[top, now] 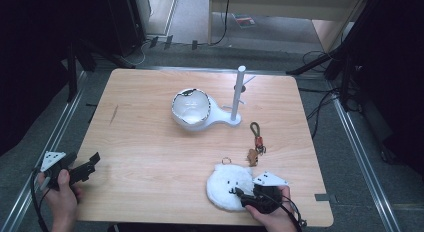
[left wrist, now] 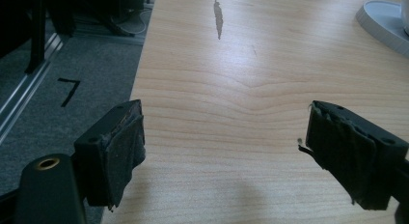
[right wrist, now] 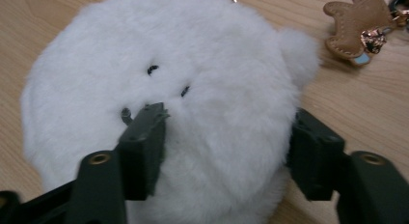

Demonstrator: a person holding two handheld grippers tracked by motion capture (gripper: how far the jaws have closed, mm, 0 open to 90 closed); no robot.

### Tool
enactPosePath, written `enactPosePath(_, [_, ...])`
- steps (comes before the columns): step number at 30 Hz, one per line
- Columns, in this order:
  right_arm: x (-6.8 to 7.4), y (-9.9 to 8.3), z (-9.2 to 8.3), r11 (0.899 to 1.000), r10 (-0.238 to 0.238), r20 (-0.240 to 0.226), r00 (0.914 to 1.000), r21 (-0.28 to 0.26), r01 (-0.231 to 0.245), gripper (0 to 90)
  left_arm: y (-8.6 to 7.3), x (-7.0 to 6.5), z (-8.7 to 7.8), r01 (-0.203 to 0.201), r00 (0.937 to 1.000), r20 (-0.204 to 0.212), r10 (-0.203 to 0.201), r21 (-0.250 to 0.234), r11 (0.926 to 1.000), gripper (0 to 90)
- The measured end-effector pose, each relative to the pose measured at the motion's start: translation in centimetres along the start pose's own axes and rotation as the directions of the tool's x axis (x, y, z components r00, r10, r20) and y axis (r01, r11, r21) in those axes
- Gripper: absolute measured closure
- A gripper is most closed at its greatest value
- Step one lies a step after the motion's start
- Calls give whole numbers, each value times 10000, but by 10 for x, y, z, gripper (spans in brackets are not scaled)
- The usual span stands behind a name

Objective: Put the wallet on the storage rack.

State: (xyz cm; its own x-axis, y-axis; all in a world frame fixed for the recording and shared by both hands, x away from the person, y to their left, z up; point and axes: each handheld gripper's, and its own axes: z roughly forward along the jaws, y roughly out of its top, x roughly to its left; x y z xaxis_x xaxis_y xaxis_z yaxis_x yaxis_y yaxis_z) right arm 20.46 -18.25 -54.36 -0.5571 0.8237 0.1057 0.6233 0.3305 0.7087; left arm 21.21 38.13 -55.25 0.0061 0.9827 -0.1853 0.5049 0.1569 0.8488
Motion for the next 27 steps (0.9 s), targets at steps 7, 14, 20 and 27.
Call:
enactPosePath(7, [1,1,1,9999,-79,90,9999,-79,80,569,0,-2,0,-56,10000,-23,56,63,10000,145])
enactPosePath(14, [3,0,0,9987,-397,432,9983,-315,410,698,0,-2,2,-92,10000,-8,93,99,9999,145])
enactPosePath(20, [7,2,-1,9975,-579,706,9958,-356,605,759,1,-2,2,-142,9999,-49,143,220,9997,145])
enactPosePath(27, [1,7,-10,9979,-6,339,9994,-642,27,776,1,-4,3,-10,9989,-458,21,243,9997,146])
